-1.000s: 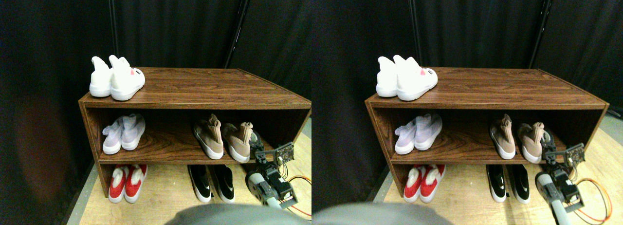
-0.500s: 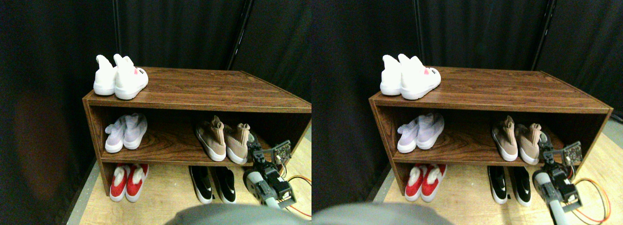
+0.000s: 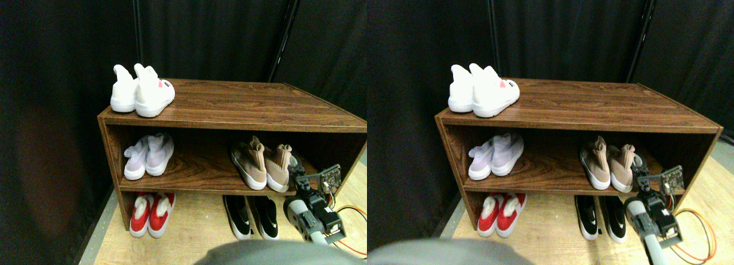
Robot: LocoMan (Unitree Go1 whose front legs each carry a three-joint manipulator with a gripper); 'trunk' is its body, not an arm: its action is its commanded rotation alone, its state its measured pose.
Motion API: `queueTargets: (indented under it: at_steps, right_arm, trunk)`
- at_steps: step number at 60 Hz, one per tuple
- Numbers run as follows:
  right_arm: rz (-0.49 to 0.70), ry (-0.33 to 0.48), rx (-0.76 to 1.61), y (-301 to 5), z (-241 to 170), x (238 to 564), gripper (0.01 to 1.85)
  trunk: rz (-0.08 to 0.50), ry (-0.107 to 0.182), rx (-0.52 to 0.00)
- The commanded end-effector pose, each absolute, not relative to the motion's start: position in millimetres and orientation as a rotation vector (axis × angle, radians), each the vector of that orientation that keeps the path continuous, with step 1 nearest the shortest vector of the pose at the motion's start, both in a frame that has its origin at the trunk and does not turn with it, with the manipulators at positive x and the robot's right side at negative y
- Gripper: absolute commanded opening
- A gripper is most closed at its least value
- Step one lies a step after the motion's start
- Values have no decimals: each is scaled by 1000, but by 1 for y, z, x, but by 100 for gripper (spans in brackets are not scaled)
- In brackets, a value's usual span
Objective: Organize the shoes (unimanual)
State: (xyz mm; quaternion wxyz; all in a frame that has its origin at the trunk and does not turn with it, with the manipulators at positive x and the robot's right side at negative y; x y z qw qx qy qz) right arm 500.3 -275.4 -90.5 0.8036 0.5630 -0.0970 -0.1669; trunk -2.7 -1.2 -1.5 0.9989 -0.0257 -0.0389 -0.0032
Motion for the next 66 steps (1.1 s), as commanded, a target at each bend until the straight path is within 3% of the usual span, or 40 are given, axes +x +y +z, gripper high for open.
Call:
queueTargets:
  at_steps: [1, 20, 34, 50, 58, 66]
  right_arm:
    - [-344, -262, 1208, -272, -83, 501, 6]
    - [-362, -270, 1174, -277, -84, 505, 6]
    - [-294, -278, 1130, -297, -71, 503, 6]
    - [-224, -303, 1073, -312, -44, 481, 6]
    - [-205, -351, 1091, -314, -34, 459, 6]
    - [-177, -345, 1110, -311, -32, 438, 6]
  trunk:
    - [10, -60, -53]
    - [14, -64, -57]
    - [-11, -78, -43]
    - [-35, -85, -36]
    - [-41, -82, -34]
    - [-44, -78, -32]
